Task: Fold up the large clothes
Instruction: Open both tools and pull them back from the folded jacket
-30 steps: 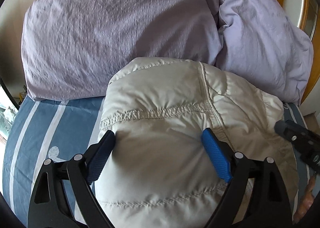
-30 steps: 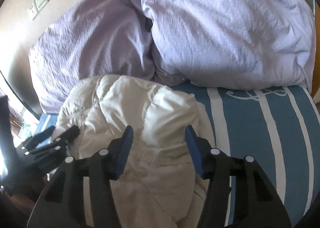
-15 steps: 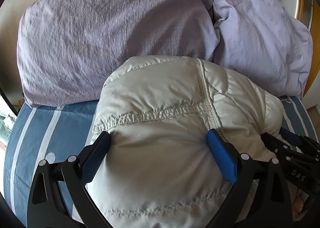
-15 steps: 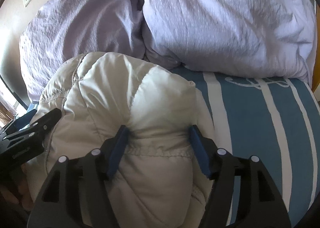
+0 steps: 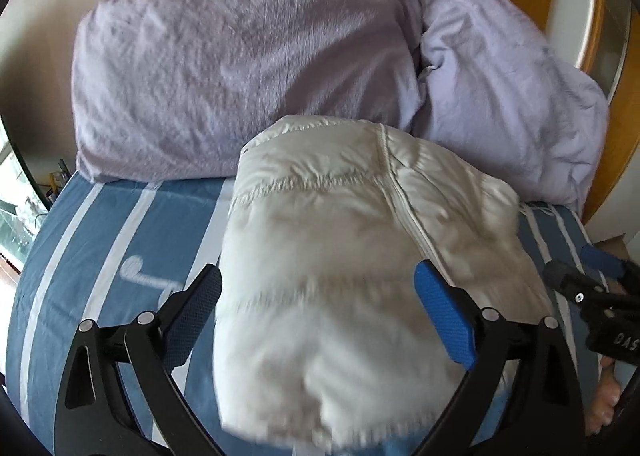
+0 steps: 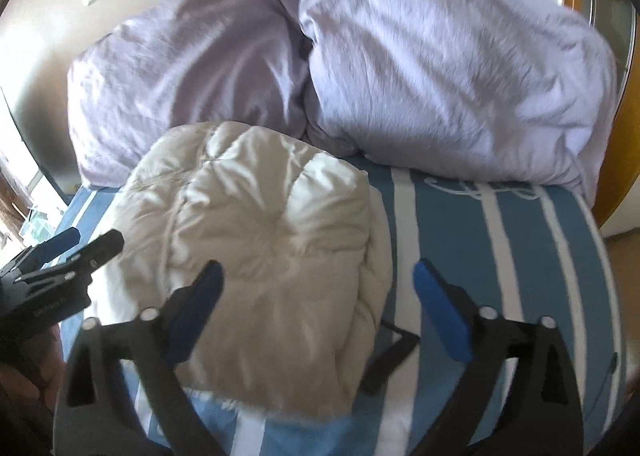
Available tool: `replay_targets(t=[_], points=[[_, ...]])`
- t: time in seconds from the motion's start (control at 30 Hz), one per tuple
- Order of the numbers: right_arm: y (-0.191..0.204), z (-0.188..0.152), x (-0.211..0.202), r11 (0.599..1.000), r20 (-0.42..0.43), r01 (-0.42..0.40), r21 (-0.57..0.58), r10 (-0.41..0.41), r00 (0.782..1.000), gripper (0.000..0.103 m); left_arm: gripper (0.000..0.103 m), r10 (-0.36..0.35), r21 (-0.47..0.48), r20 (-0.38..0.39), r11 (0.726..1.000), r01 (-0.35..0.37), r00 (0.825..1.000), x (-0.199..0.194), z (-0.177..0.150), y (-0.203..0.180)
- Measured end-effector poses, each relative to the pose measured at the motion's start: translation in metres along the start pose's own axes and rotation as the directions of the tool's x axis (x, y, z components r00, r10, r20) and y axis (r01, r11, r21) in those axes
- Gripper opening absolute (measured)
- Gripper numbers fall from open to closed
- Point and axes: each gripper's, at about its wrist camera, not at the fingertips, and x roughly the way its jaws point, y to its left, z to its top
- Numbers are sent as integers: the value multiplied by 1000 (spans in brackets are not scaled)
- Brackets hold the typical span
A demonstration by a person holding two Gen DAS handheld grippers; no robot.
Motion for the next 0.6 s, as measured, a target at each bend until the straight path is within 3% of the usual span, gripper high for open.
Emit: replay_targets(t=[0.33,0.6], points=[[15,-57,-59,998,-74,-62,27,64,995,101,101,-50,-30,-6,998,49,999,-68,-50,16],[26,-105,-92,998,-97,1,61,5,995,101,101,-66,-53,-2,996,66,998,-106,-81,21]])
